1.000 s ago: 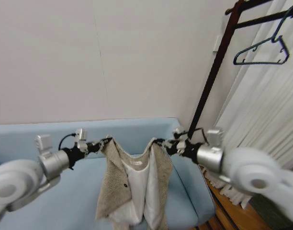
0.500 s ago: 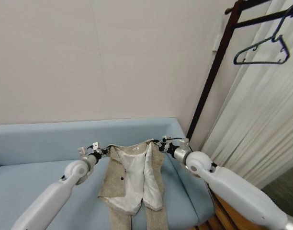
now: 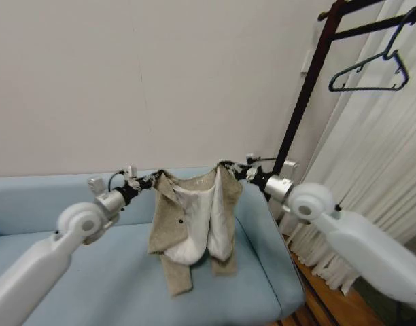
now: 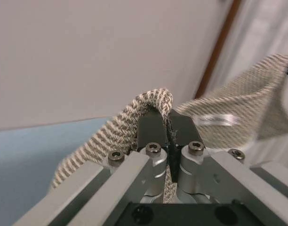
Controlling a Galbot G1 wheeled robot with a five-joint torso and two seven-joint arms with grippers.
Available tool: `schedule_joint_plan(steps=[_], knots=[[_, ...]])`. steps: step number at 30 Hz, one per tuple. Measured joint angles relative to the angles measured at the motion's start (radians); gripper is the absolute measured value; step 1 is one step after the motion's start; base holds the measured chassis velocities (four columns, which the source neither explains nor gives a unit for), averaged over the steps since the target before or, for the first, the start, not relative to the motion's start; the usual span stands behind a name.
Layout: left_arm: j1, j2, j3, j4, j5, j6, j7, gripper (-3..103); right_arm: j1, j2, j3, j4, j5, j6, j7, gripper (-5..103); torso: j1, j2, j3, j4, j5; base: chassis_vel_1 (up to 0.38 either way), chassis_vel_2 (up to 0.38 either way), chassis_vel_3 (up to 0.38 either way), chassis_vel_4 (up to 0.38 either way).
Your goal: Pick up the clothes from the sofa and hang them on the clothes hanger.
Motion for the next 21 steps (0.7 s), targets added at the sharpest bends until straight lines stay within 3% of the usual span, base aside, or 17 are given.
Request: schedule_joint_plan(steps=[1,5,6,9,10,15,16,19,21], knots=[[0.000,0.000,0.000,0.000,0.000,0.000,0.000,1,0.000,0.000,0.000,0.000,0.000,0.000,0.000,0,0.000,0.000,0.000,0.0000,0.0000,0.000,0.000,0.000,0.000],[0.004,0.085,-0.086,-0.143,-0.148,0.012,0.001,1,0.077,-0.159,0.025,0.085,0.199,-0.023,0.003,0,0.000,0.000,0.000,-0.0024,-0.0001,0.000,0.000,0.000,0.000],[0.004,0.085,-0.086,-0.143,-0.148,0.012,0.001,1,0.077,-0.159,0.025,0.085,0.199,-0.023,0.003,0,0.000,0.000,0.000,-0.0024,-0.0001,0.000,0.000,0.000,0.000],[-0.008,0.141,-0.172,-0.226,-0.295,0.018,-0.015,1,0.163,-0.229,0.017,0.120,0.345,-0.041,0.005,0,0.000,0.000,0.000,-0.0012,0.0001,0.000,0.000,0.000,0.000],[-0.008,0.141,-0.172,-0.226,-0.295,0.018,-0.015,1,0.163,-0.229,0.017,0.120,0.345,-0.041,0.005,0,0.000,0.000,0.000,-0.0012,0.0001,0.000,0.000,0.000,0.000],[-0.003,0.219,-0.339,-0.313,-0.591,0.038,-0.097,1,0.213,-0.324,0.051,0.214,0.510,-0.063,0.033,0,0.000,0.000,0.000,-0.0012,-0.0002,0.000,0.000,0.000,0.000],[-0.003,0.219,-0.339,-0.313,-0.591,0.038,-0.097,1,0.213,-0.324,0.051,0.214,0.510,-0.063,0.033,0,0.000,0.000,0.000,-0.0012,-0.0002,0.000,0.000,0.000,0.000],[0.008,0.230,-0.400,-0.317,-0.723,0.046,-0.223,1,0.212,-0.360,0.057,0.265,0.566,-0.081,0.064,0,0.000,0.000,0.000,-0.0013,0.0002,0.000,0.000,0.000,0.000],[0.019,0.210,-0.387,-0.316,-0.766,0.049,-0.362,1,0.195,-0.380,0.045,0.291,0.594,-0.106,0.088,0,0.000,0.000,0.000,-0.0015,-0.0002,0.000,0.000,0.000,0.000]])
